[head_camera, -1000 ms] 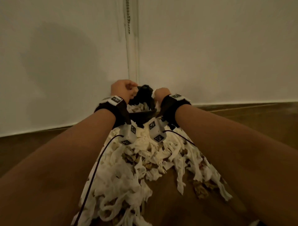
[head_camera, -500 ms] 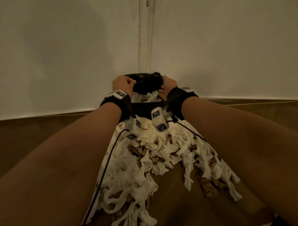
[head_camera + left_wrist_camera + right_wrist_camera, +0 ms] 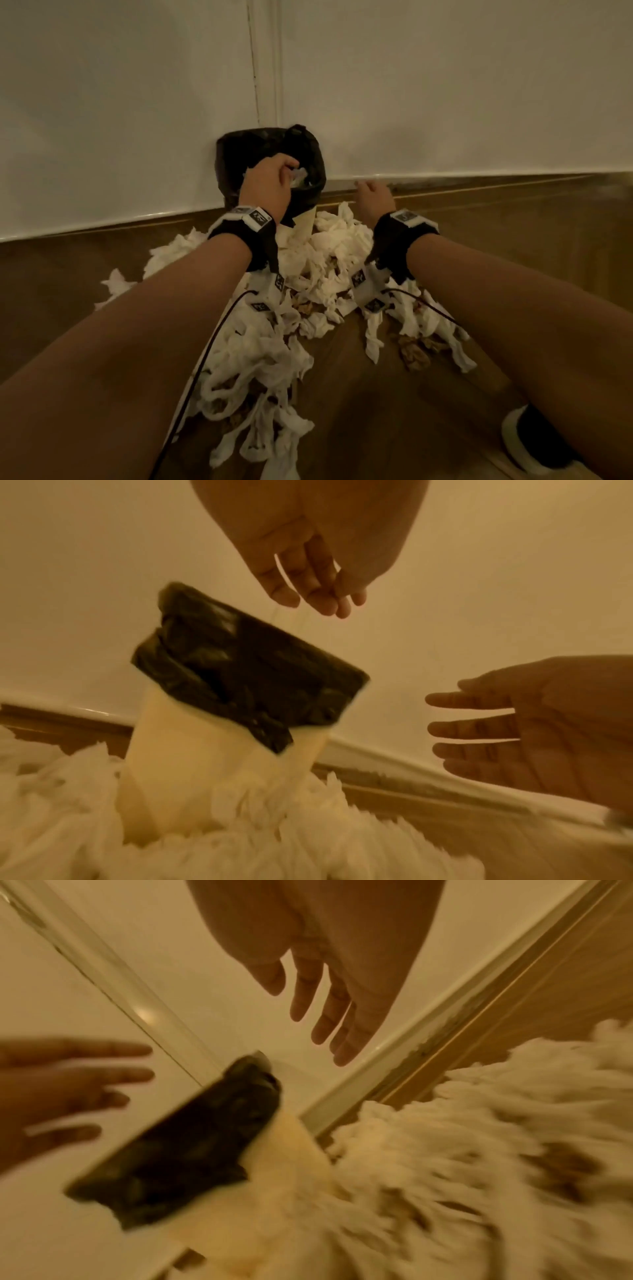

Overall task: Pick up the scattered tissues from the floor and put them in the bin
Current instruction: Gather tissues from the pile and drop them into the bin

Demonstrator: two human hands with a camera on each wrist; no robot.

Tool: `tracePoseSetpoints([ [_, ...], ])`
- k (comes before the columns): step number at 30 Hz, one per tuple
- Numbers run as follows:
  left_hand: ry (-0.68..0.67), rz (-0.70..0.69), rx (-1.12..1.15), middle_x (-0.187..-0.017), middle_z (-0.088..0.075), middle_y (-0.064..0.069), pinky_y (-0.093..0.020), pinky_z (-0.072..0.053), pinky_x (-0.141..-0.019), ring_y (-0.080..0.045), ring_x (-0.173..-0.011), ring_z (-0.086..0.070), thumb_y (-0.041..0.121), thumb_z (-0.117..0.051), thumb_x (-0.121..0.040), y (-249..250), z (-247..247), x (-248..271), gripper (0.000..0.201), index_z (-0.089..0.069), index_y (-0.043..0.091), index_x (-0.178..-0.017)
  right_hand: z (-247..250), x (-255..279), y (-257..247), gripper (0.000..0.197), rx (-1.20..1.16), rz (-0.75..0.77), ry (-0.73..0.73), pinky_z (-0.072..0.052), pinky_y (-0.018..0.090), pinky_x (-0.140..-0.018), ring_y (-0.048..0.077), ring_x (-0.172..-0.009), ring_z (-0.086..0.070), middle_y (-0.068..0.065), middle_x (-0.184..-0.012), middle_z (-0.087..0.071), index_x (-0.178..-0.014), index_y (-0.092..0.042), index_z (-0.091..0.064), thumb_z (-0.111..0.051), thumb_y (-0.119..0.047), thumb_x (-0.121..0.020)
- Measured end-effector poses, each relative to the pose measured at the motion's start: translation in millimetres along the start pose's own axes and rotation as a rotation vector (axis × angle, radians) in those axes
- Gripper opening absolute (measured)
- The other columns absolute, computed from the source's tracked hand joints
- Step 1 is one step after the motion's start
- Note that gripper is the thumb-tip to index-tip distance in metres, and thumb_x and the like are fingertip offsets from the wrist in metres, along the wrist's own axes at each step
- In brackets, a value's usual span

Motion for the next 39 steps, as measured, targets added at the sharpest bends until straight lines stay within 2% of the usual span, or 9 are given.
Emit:
tracePoseSetpoints([
  [7,-0.326,-0.126,-0.144,-0.105,-0.06,-0.003,-0.029,-0.046,-0.072,-0.02,-0.09,-0.058,0.02,-0.044,-0.093,13.2,-87.2,74.3,0.023,-0.061,0.023,-0.108,18.6,57.9,121.1,0.037,0.327,-0.169,-0.152,-0.044,0.029,-0.078,0.025,-0.101,-0.057,0.011,-0.12,-0.059,-0.129,-0.017,-0.051,-0.05,-0.013,-0.093],
  [11,-0.601,-0.046,-0.271,-0.112,-0.06,-0.003,-0.033,-0.048,-0.084,-0.021,-0.101,-0.057,0.016,-0.045,-0.093,2.8,-133.3,122.6,0.023,-0.065,0.022,-0.105,7.9,79.9,158.5,0.046,0.512,-0.158,-0.288,-0.04,0.035,-0.098,0.026,-0.127,-0.045,0.006,-0.141,-0.045,-0.138,-0.02,-0.044,-0.053,-0.016,-0.093],
  [14,-0.76,-0.006,-0.342,-0.119,-0.06,-0.004,-0.034,-0.05,-0.087,-0.022,-0.105,-0.058,0.009,-0.044,-0.094,-5.6,-157.0,148.0,0.028,-0.064,0.021,-0.109,-3.3,88.1,180.2,0.062,0.882,-0.022,-0.434,-0.022,0.043,-0.114,0.031,-0.142,-0.019,0.007,-0.156,-0.018,-0.146,-0.026,-0.027,-0.055,-0.019,-0.092],
  [17,-0.859,0.006,-0.433,-0.122,-0.057,-0.004,-0.035,-0.049,-0.089,-0.022,-0.107,-0.058,0.005,-0.043,-0.095,-11.8,-171.7,160.8,0.032,-0.061,0.022,-0.115,-10.9,91.7,207.3,0.089,1.01,-0.025,-0.585,-0.022,0.052,-0.114,0.036,-0.144,-0.003,-0.001,-0.159,0.009,-0.15,-0.031,-0.01,-0.068,-0.016,-0.083],
  [20,-0.89,-0.066,-0.477,-0.127,-0.051,-0.002,-0.037,-0.047,-0.094,-0.022,-0.113,-0.053,0.007,-0.045,-0.094,-13.9,-184.1,166.0,0.031,-0.058,0.021,-0.119,-16.8,90.8,218.6,0.088,1.037,0.037,-0.646,-0.03,0.051,-0.11,0.035,-0.143,-0.009,-0.003,-0.159,0.005,-0.15,-0.026,-0.009,-0.065,-0.009,-0.084],
  [27,-0.995,-0.218,-0.645,-0.135,-0.043,-0.002,-0.041,-0.045,-0.096,-0.025,-0.119,-0.048,0.02,-0.04,-0.099,-24.1,-213.2,179.1,0.028,-0.053,0.02,-0.124,-22.8,94.1,225.8,0.043,1.011,0.131,-0.565,-0.039,0.038,-0.1,0.031,-0.123,-0.035,0.009,-0.137,-0.04,-0.136,-0.009,-0.042,-0.048,-0.007,-0.093],
  [31,-0.987,-0.251,-0.724,-0.125,-0.051,-0.007,-0.038,-0.049,-0.087,-0.026,-0.111,-0.055,0.013,-0.04,-0.097,-30.5,-215.6,185.6,0.03,-0.051,0.016,-0.125,-19.7,95.1,222.1,0.031,1.017,0.117,-0.516,-0.039,0.037,-0.094,0.031,-0.119,-0.039,0.015,-0.126,-0.047,-0.126,-0.006,-0.048,-0.047,-0.012,-0.095],
  [35,-0.95,-0.271,-0.735,-0.126,-0.051,-0.009,-0.038,-0.047,-0.091,-0.028,-0.113,-0.054,0.014,-0.044,-0.095,-33.6,-215.1,190.7,0.033,-0.05,0.013,-0.127,-7.7,97.6,218.1,0.021,0.829,0.015,-0.328,-0.044,0.037,-0.084,0.029,-0.109,-0.049,0.016,-0.118,-0.052,-0.111,-0.008,-0.054,-0.043,-0.013,-0.095],
  [39,-0.928,-0.241,-0.662,-0.123,-0.052,-0.012,-0.039,-0.046,-0.087,-0.03,-0.109,-0.055,0.022,-0.046,-0.094,-33.5,-210.9,195.5,0.042,-0.04,0.013,-0.135,9.0,102.7,215.9,0.036,0.5,-0.1,-0.122,-0.046,0.036,-0.087,0.03,-0.112,-0.051,0.012,-0.128,-0.047,-0.128,-0.014,-0.045,-0.039,-0.006,-0.093],
])
Point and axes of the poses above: each hand's wrist, its own x-axis away from the middle knuckle, its own z-axis out of the back of the hand, y = z × x, the point moved 5 cm from there along -x, towards the middle knuckle
